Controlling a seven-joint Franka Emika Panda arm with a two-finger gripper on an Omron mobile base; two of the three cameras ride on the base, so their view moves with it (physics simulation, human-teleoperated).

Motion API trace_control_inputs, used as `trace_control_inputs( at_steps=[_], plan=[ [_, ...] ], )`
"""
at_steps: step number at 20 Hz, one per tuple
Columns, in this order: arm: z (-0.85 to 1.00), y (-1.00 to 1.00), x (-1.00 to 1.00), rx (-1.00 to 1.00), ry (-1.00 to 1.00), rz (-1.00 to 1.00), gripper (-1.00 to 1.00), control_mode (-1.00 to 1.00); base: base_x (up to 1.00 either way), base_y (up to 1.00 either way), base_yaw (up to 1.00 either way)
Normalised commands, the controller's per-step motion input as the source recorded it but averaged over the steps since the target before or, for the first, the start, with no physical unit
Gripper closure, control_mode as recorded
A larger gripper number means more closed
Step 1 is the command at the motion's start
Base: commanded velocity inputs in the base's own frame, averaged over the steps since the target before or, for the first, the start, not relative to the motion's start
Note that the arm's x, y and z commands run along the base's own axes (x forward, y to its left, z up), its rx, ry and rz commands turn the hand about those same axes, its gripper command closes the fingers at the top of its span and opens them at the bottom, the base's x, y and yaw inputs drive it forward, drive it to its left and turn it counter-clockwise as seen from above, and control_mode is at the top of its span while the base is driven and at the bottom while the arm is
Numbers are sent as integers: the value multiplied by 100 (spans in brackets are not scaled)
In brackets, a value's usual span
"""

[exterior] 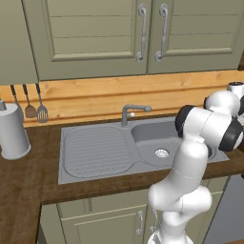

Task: Pick the mushroom from the sink and place it in the bowl. Then pick the bowl and place it in the microwave. Then close the microwave door and press the start button.

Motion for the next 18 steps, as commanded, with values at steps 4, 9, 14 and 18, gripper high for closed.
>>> trace_control_inputs(
  at_steps=[4,9,14,18],
  plan=[
    [0,-14,30,1,5,3,-100,-100,0,0,0],
    [0,-34,23,8,1,0,-100,-100,0,0,0],
    [-2,-41,9,11,0,0,-100,-100,0,0,0],
    [-24,-22,0,11,0,0,-100,-100,0,0,0]
  ],
)
